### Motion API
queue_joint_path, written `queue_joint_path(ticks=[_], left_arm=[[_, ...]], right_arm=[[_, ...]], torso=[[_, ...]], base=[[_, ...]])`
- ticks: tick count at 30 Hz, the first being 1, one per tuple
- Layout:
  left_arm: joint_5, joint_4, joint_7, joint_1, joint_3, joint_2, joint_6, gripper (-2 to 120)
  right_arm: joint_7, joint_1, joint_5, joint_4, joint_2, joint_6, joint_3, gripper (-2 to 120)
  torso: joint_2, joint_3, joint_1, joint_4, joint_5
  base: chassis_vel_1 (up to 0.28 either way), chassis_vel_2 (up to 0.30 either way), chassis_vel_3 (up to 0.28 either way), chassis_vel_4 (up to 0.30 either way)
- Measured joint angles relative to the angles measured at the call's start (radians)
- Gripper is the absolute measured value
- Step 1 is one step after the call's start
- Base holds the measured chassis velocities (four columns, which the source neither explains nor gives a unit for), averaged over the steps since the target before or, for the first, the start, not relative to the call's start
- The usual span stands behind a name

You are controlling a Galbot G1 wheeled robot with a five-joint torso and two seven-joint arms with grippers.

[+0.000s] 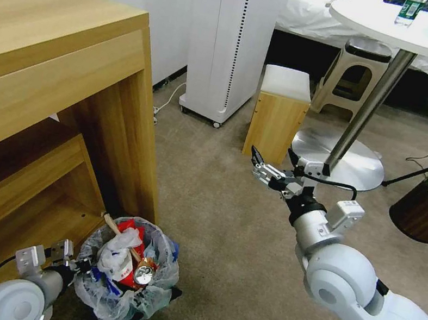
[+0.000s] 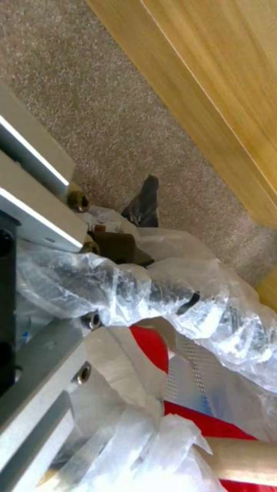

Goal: Pick up the trash bin and place the garbage on the floor into it.

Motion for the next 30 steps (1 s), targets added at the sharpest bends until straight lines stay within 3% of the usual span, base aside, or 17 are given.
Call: queue_joint_path(ticks=[5, 8, 19, 25, 30], left_arm=[[0.025, -0.011, 0.011, 0.009, -0.002, 0.001, -0.007, 5], [0.078, -0.044, 0.036, 0.022, -0.011, -0.002, -0.024, 22], [0.161, -0.101, 0.068, 0.056, -0.029, -0.011, -0.053, 59], [0.323, -0.126, 0.13, 0.067, -0.055, -0.041, -0.128, 79], [0.463, -0.183, 0.187, 0.073, -0.066, -0.104, -0.207, 97]], right_arm=[[0.0, -0.006, -0.005, -0.002, 0.004, 0.0, 0.0, 100], [0.0, -0.009, -0.009, -0.007, 0.012, 0.001, 0.002, 100], [-0.003, -0.018, -0.02, -0.017, 0.028, 0.005, 0.005, 100], [-0.003, -0.036, -0.023, -0.039, 0.057, 0.011, 0.037, 100], [-0.031, -0.091, -0.125, -0.084, 0.089, 0.075, 0.123, 100]], torso=[[0.0, 0.0, 0.0, -0.0001, -0.0008], [0.0, 0.0, 0.0, -0.0001, -0.0004], [0.0, 0.0, 0.0, -0.0001, -0.0003], [0.0, 0.0, 0.0, 0.0001, -0.0003], [0.0, 0.0, 0.0, 0.0, 0.0001]], base=[[0.0, 0.0, 0.0, 0.0], [0.0, 0.0, 0.0, 0.0], [0.0, 0.0, 0.0, 0.0], [0.0, 0.0, 0.0, 0.0], [0.0, 0.0, 0.0, 0.0]])
